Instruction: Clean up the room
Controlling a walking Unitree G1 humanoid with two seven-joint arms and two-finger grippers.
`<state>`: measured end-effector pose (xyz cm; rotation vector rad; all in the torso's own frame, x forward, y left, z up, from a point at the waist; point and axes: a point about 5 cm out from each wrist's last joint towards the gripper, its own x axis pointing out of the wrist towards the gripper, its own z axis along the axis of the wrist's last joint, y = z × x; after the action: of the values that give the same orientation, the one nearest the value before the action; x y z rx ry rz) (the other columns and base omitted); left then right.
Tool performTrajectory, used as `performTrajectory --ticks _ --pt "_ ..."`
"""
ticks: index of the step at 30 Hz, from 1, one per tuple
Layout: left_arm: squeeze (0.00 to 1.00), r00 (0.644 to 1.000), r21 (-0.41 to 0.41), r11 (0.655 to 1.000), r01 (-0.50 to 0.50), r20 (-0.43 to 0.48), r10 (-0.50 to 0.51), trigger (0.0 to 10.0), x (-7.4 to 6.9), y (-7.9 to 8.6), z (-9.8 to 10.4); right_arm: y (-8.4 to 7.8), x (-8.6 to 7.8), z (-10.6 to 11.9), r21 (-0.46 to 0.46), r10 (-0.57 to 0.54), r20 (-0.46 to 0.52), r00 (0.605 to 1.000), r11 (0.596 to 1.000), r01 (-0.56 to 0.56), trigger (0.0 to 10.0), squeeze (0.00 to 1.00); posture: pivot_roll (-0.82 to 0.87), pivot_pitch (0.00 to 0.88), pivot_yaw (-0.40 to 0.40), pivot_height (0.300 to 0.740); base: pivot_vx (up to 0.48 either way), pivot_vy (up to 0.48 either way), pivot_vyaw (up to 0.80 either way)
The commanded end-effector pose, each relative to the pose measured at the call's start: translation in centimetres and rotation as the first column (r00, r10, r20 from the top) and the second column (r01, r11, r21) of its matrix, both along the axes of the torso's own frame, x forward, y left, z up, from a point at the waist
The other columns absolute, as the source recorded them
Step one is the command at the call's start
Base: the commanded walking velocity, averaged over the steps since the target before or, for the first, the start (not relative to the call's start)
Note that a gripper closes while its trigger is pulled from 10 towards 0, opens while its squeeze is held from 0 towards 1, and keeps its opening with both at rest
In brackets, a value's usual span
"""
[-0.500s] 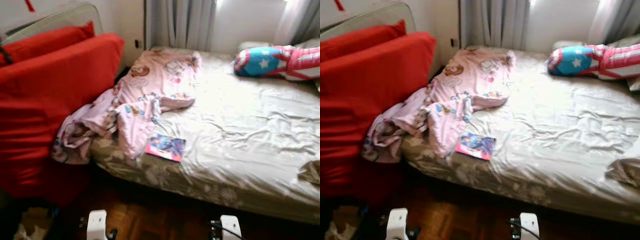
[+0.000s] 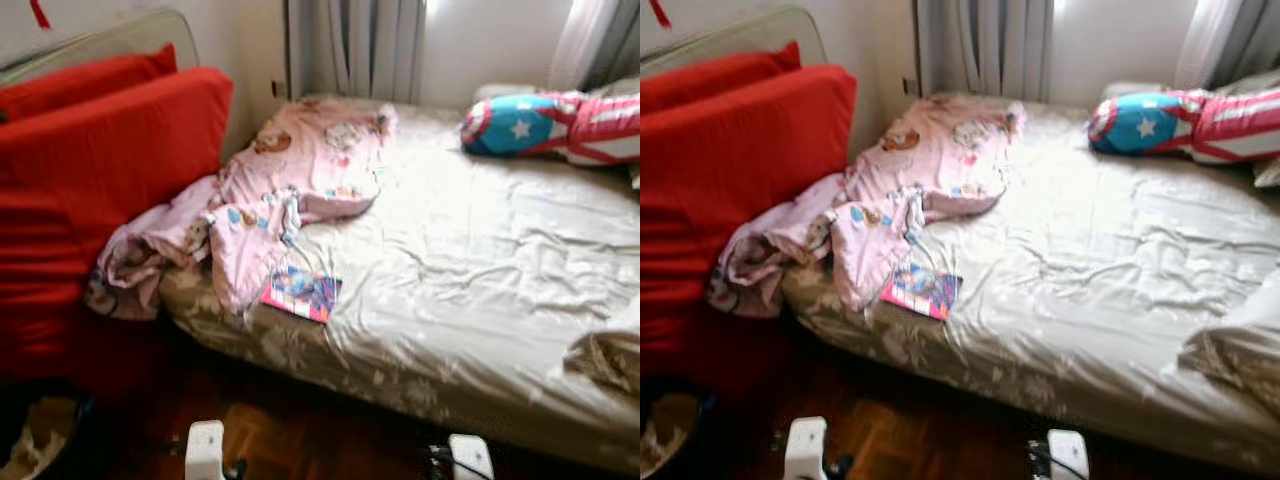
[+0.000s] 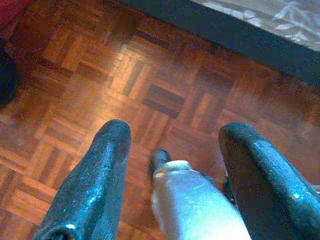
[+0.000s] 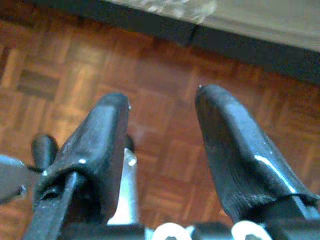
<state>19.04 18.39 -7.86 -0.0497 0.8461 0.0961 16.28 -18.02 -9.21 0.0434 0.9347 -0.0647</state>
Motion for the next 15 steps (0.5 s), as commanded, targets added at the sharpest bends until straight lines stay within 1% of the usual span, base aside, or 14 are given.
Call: performTrajectory --ticks 1,3,4,15 --pt "0.00 1.000 0.010 1.000 -0.003 -0.012 0.004 10.0 -0.12 0.53 -0.03 0.29 0.04 -0.01 0.007 0.001 0.000 1.000 1.000 -0.001 10.0 0.00 -0.01 0.019 -0.024 0.740 0.000 -0.240 0.00" --pt "0.00 1.000 0.010 1.000 -0.003 -0.012 0.003 10.0 -0.13 0.55 -0.03 0.32 0.04 -0.02 0.007 0.003 0.000 1.000 1.000 -0.003 10.0 0.00 -0.01 0.015 -0.022 0.740 0.000 -0.337 0.00" --pt "0.00 1.000 0.009 1.000 -0.004 -0.012 0.004 10.0 -0.14 0.56 -0.03 0.34 0.03 -0.03 0.007 0.003 -0.001 1.000 1.000 -0.003 10.0 0.00 -0.01 0.014 -0.022 0.740 0.000 0.000 0.00" --pt "0.00 1.000 0.008 1.000 0.002 -0.016 -0.002 10.0 -0.26 0.36 -0.11 0.29 -0.10 -0.08 0.006 -0.002 -0.007 1.000 1.000 0.002 10.0 0.00 -0.02 0.000 -0.023 0.740 0.000 -0.259 0.00"
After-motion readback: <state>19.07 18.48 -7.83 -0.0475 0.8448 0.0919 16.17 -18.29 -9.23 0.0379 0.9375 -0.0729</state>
